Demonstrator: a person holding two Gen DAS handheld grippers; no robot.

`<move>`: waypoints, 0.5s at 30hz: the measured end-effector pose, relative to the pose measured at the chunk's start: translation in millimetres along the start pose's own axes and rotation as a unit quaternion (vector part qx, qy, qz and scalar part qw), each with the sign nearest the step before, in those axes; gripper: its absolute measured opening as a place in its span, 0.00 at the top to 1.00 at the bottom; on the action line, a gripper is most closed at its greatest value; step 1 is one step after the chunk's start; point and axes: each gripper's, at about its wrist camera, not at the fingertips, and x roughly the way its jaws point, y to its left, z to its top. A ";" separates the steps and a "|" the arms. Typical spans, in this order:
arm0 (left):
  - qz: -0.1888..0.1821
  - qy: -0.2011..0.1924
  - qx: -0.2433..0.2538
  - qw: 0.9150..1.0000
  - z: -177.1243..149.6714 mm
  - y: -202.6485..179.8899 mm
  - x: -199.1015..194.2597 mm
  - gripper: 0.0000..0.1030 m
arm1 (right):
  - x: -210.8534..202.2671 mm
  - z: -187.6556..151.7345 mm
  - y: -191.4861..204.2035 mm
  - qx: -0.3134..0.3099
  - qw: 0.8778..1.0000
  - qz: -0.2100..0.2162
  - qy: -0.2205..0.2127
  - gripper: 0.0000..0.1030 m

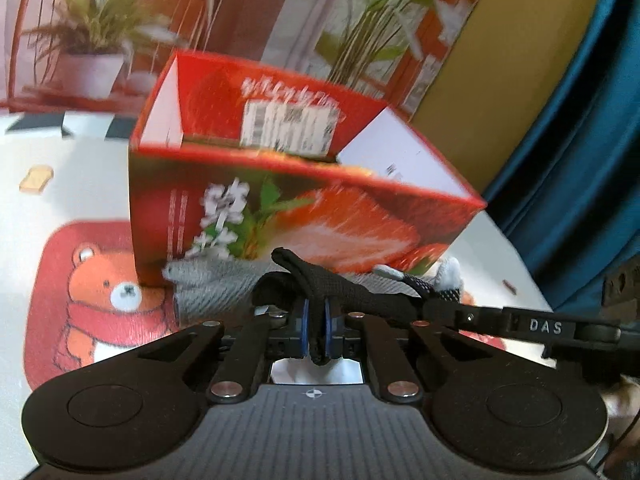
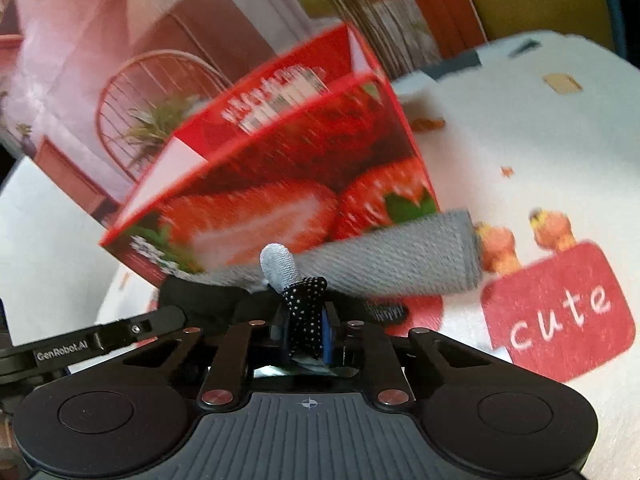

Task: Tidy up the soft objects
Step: 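Lift the held black strapped item into the red box and open both grippers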

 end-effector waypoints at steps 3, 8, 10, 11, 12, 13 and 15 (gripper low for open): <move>-0.011 -0.030 0.016 0.999 4.3 -7.0 -18.7 0.92 | -13.3 8.6 9.7 -0.019 1.000 0.014 -0.019 0.87; -0.017 -0.070 0.006 0.997 14.2 -7.1 -44.9 0.92 | -31.9 27.1 26.6 -0.050 0.997 0.041 -0.052 0.87; -0.017 -0.087 0.005 0.996 20.8 -7.0 -53.6 0.92 | -38.3 33.6 35.9 -0.064 0.995 0.051 -0.064 0.87; -0.018 -0.094 0.004 0.995 24.3 -7.4 -56.5 0.92 | -41.3 37.2 40.3 -0.075 0.993 0.056 -0.069 0.87; -0.018 -0.101 0.004 0.995 27.7 -8.1 -59.9 0.92 | -42.6 40.8 44.3 -0.086 0.992 0.059 -0.072 0.87; -0.019 -0.108 0.006 0.994 31.6 -8.9 -61.8 0.92 | -44.7 43.8 47.6 -0.096 0.991 0.061 -0.075 0.87; -0.019 -0.116 0.013 0.993 38.9 -12.3 -63.9 0.92 | -47.6 52.1 53.3 -0.107 0.989 0.068 -0.078 0.87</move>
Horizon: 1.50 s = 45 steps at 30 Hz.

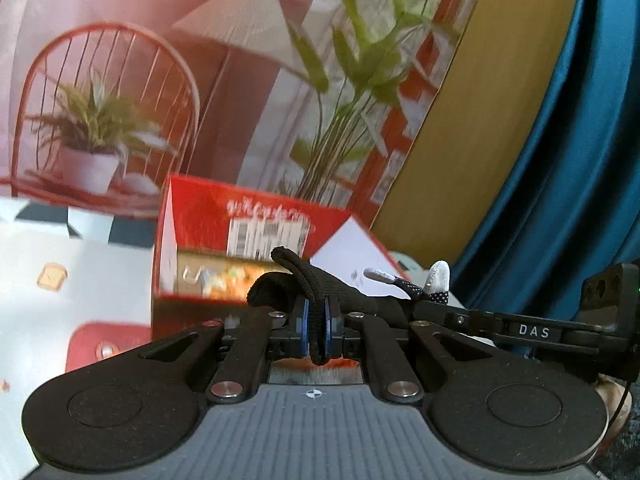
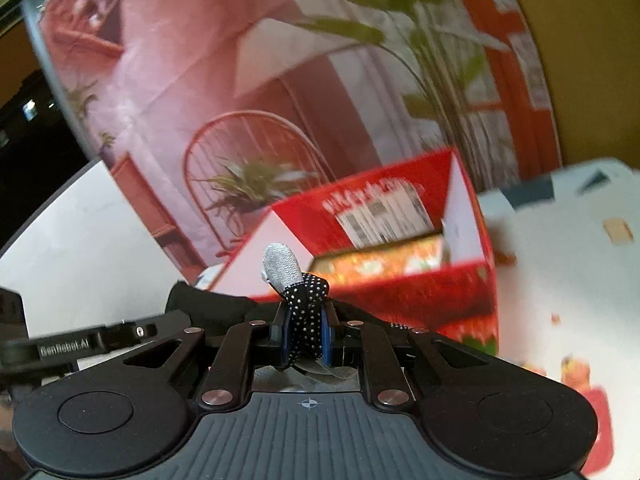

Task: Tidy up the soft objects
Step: 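Lift the held black strapped item into the red box and open both grippers, then move both grippers back to the black eye mask on the table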

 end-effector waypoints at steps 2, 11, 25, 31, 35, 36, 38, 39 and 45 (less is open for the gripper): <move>0.001 -0.003 0.006 1.000 7.8 -1.5 2.6 0.92 | 2.7 11.9 2.6 -0.004 1.000 0.003 -0.002 0.87; 0.023 -0.019 0.001 1.000 48.7 10.2 40.2 0.92 | 42.4 65.2 5.2 -0.054 0.998 -0.013 0.020 0.87; 0.068 0.053 0.013 0.996 99.2 51.6 162.7 0.92 | 173.6 124.8 -37.1 -0.057 0.992 -0.081 0.083 0.87; 0.072 0.099 0.003 0.992 92.1 65.2 197.3 0.92 | 206.9 122.0 -58.0 -0.052 0.984 -0.117 0.127 0.87; 0.068 0.115 -0.002 0.991 89.8 68.9 203.1 0.89 | 213.5 121.8 -65.1 -0.043 0.981 -0.128 0.139 0.84; 0.071 0.114 -0.002 0.991 90.1 68.5 203.5 0.87 | 213.9 121.7 -66.1 -0.039 0.980 -0.133 0.140 0.83; 0.076 0.111 -0.004 0.991 91.6 68.0 202.3 0.65 | 214.2 121.7 -67.1 -0.034 0.978 -0.149 0.141 0.76; 0.075 0.105 -0.004 0.992 92.3 68.0 200.1 0.61 | 213.4 121.6 -66.7 -0.034 0.978 -0.152 0.141 0.75; 0.082 0.092 0.018 0.992 96.4 58.0 176.8 0.59 | 193.2 118.7 -63.0 -0.026 0.980 -0.154 0.126 0.69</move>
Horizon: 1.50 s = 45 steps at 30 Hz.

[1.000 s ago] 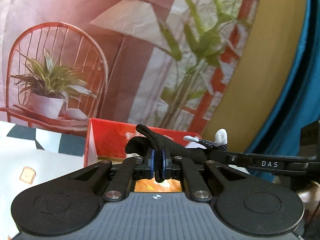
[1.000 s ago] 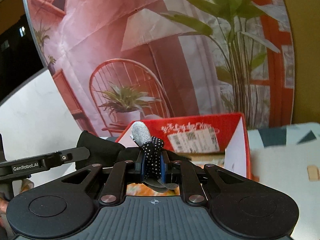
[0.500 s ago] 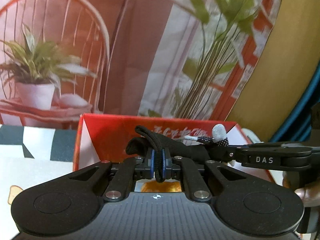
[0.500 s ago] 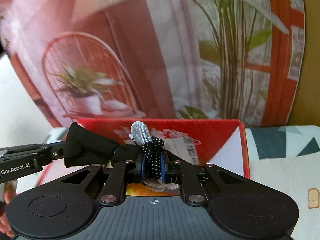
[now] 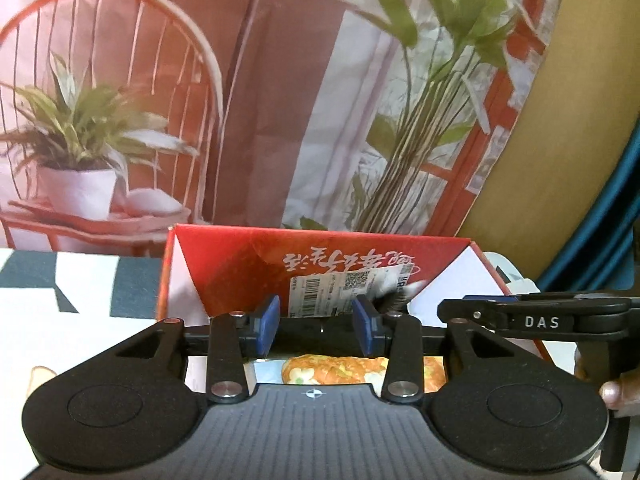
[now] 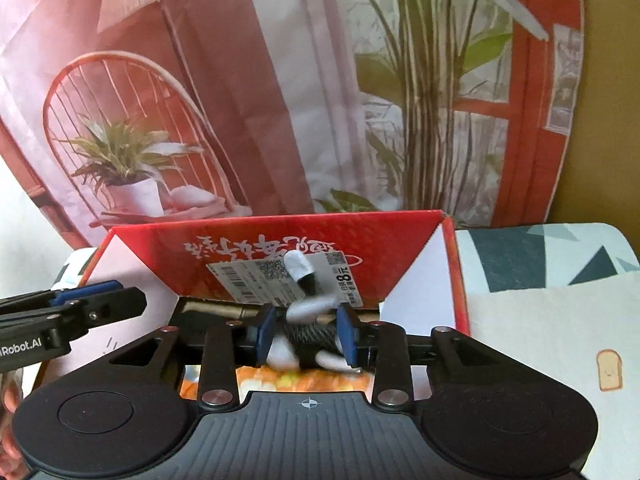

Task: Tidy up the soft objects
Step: 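Move both grippers back to the black eye mask on the table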

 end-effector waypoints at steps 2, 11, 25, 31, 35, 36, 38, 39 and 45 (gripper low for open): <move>0.001 -0.006 0.009 1.000 -3.3 -4.0 -13.3 0.59 | -11.9 -6.0 0.0 0.005 1.000 0.006 -0.011 0.69; 0.005 -0.013 0.028 0.999 -43.0 -14.2 -76.4 0.59 | -70.8 -44.6 6.0 -0.002 0.997 0.027 -0.066 0.69; -0.023 0.018 0.011 1.000 -151.0 -18.8 -137.8 0.59 | -148.9 -141.9 14.9 -0.027 0.992 0.054 -0.110 0.69; -0.036 0.031 0.001 0.999 -189.7 -19.5 -146.3 0.59 | -159.0 -192.7 21.3 -0.041 0.993 0.049 -0.095 0.61; -0.040 0.044 -0.021 0.998 -203.3 -12.7 -145.4 0.59 | -161.7 -228.6 23.6 -0.055 0.995 0.031 -0.083 0.54; -0.036 0.051 -0.026 0.998 -205.9 -10.7 -143.3 0.59 | -161.2 -236.5 23.5 -0.056 0.995 0.027 -0.078 0.54; -0.028 0.060 -0.033 0.997 -209.4 -7.9 -141.3 0.59 | -159.5 -252.3 22.1 -0.056 0.996 0.018 -0.063 0.53; -0.028 0.062 -0.036 0.997 -210.2 -6.9 -141.2 0.59 | -158.9 -259.8 20.6 -0.052 0.997 0.014 -0.054 0.53; -0.035 0.071 -0.037 0.996 -215.5 -10.0 -139.1 0.59 | -157.1 -285.1 9.2 -0.020 0.999 -0.005 -0.030 0.46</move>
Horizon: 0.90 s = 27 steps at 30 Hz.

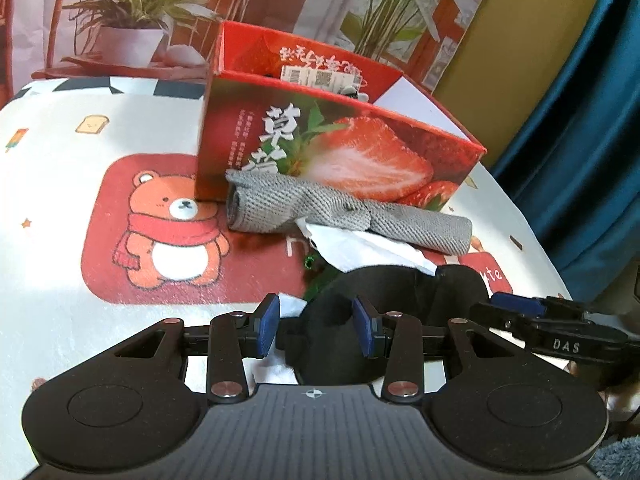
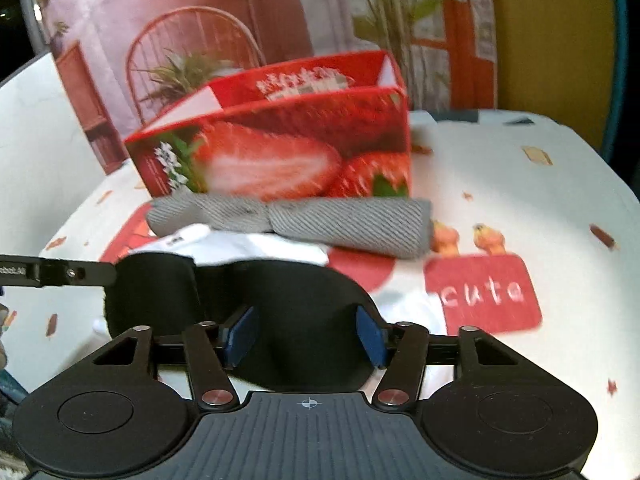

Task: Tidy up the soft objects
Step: 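Move both grippers back to the black eye mask on the table, then close both grippers on the black eye mask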

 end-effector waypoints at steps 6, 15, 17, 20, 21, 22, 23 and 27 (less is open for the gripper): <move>-0.001 0.006 -0.004 1.000 -3.0 0.1 2.0 0.58 | 2.7 0.5 -2.6 0.002 1.000 -0.020 0.000 0.37; -0.005 0.020 -0.013 1.000 -8.2 0.7 10.8 0.57 | 11.0 -3.3 -5.9 0.014 1.000 -0.015 0.013 0.37; -0.004 0.020 -0.018 1.000 -8.5 2.5 11.0 0.57 | 12.9 -4.6 -6.1 0.015 1.000 -0.017 0.016 0.37; -0.008 0.023 -0.022 0.999 -8.4 4.1 11.9 0.57 | 14.2 -5.2 -8.6 0.022 1.000 -0.015 0.016 0.37; -0.011 0.024 -0.021 0.999 -8.6 3.9 12.8 0.57 | 14.8 -5.0 -8.9 0.023 1.000 -0.014 0.017 0.37; -0.013 0.026 -0.020 0.999 -8.8 3.1 13.9 0.55 | 15.4 -5.1 -8.8 0.023 1.000 -0.013 0.017 0.35; -0.015 0.028 -0.018 0.999 -9.1 2.4 15.3 0.53 | 16.0 -5.3 -8.5 0.022 1.000 -0.011 0.018 0.35; -0.020 0.040 -0.018 0.999 -11.9 2.3 20.8 0.51 | 18.6 -6.4 -6.5 0.022 0.999 -0.007 0.022 0.35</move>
